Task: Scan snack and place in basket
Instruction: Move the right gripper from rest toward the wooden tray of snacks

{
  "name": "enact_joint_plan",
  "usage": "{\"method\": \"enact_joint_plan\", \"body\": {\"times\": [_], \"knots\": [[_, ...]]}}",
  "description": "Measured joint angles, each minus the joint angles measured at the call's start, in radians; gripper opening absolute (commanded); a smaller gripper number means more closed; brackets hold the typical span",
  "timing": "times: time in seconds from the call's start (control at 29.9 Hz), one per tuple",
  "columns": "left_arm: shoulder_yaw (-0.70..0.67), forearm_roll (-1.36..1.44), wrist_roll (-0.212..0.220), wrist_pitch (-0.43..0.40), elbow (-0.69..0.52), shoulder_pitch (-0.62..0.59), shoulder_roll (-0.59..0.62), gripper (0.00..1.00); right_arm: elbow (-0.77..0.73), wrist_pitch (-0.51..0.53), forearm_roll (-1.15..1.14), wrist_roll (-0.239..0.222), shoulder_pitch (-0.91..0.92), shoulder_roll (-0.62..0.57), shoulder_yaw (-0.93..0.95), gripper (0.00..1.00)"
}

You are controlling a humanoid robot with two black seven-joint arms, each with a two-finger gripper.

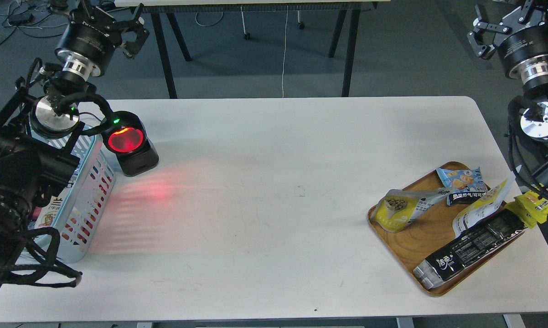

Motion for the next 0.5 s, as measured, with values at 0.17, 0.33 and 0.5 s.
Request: {"method": "enact_joint_plan", "body": {"times": [0.17, 0.33, 0.5], "knots": [[0.003, 0.001, -0.001, 0.0, 0.004, 0.0, 0.01, 0.99, 0.02, 0.004, -0.004, 0.0, -0.003, 0.028, -0.007, 0.99], [0.007, 0.001, 0.004, 0.0, 0.005, 0.004, 0.03, 0.99, 0.132, 0.012, -0.044, 0.0, 0.049, -0.035, -0.062, 0.99], [0.004, -0.012, 0.003, 0.0, 0.005, 0.009, 0.043, 0.99, 0.205, 0.005, -0.169, 0.0, 0.231, -0.093, -0.31, 0.99]]}}
